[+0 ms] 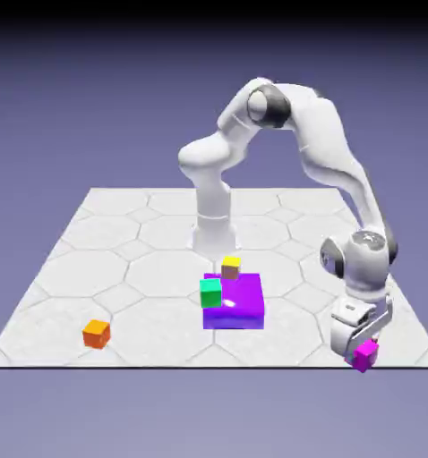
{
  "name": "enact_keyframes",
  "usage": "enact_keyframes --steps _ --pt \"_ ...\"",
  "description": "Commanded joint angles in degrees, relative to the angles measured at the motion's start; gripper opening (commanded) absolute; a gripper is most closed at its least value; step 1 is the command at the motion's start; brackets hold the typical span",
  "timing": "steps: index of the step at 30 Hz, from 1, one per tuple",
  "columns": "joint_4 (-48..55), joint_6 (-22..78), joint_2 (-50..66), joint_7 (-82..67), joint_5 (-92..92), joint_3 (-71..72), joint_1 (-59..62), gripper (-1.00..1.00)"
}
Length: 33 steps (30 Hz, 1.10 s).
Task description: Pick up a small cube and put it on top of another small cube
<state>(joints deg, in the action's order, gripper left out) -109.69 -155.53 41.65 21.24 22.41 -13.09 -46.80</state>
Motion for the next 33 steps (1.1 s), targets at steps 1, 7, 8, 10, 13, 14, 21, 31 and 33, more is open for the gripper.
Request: enact_keyframes --steps 1,7,8,10,13,14,21,31,33 --pt "-0.9 1.2 -2.1 0.5 -0.7 -0.9 -0.7 -1.0" --pt "-6.3 6.0 -11.0 -2.9 -1.3 -7.5 2.3 -1.0" --pt "-7.2 6.1 -11.7 -4.9 -0.6 -9.0 4.3 -1.0" --pt "-9.1 6.5 -13.2 -8.9 0.8 -11.9 8.5 -1.0" --pt "-12.0 6.9 -15.3 -14.9 2.8 -16.3 14.7 -1.0" --pt "-13.0 7.1 -16.0 -16.9 3.5 -17.8 16.8 -1.0" --pt "-19.7 8.2 -20.9 -30.9 8.4 -28.1 31.3 -1.0" --pt "-18.4 3.2 -12.2 -42.7 21.5 -20.6 42.6 1.0" --pt "-19.6 5.4 -16.3 -39.2 16.5 -24.7 39.4 1.0"
